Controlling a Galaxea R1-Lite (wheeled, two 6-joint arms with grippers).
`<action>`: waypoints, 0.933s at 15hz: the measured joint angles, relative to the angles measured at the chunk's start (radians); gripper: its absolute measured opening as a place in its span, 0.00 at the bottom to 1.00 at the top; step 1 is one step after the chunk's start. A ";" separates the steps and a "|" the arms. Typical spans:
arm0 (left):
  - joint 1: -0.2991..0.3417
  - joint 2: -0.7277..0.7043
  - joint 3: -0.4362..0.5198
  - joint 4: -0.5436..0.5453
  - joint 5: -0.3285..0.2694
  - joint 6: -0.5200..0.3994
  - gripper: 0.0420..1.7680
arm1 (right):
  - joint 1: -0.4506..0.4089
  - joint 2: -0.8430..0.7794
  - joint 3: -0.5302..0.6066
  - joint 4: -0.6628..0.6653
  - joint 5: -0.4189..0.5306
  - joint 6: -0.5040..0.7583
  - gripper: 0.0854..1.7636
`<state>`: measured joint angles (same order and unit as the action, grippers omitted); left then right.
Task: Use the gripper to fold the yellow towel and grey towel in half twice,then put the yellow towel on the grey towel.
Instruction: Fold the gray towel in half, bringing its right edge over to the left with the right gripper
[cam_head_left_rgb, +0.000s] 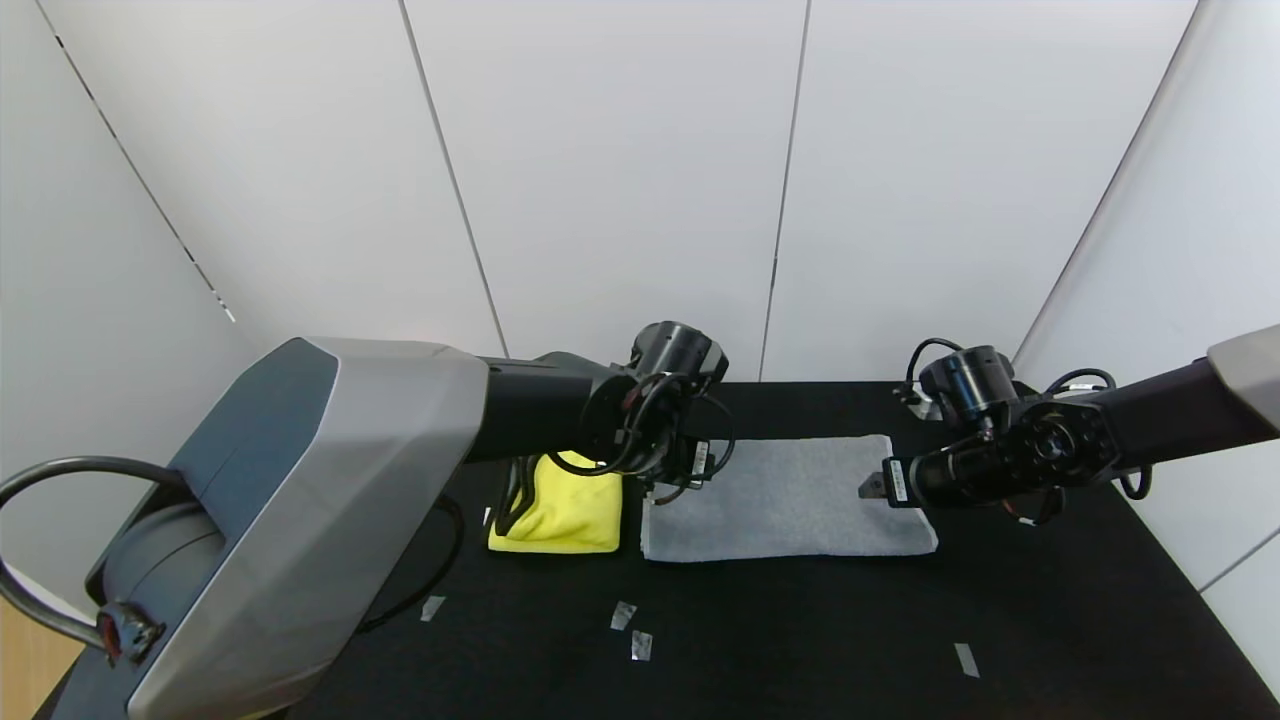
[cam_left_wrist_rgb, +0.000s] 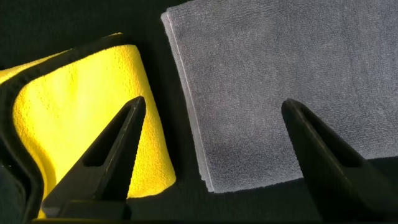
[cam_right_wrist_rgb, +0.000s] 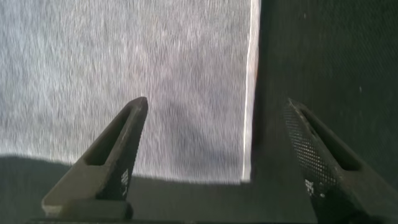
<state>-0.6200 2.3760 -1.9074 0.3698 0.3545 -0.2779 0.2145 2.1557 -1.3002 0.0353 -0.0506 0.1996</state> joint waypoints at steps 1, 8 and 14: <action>0.000 -0.001 0.002 0.000 0.000 -0.001 0.89 | -0.001 0.015 -0.019 0.002 0.000 0.014 0.89; 0.004 -0.007 0.016 -0.001 -0.001 -0.003 0.94 | -0.005 0.121 -0.115 0.004 0.000 0.056 0.94; 0.003 -0.010 0.016 -0.001 -0.002 -0.004 0.96 | -0.006 0.137 -0.123 0.018 0.021 0.081 0.95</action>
<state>-0.6166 2.3664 -1.8919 0.3683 0.3526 -0.2821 0.2087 2.2923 -1.4230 0.0530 -0.0296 0.2804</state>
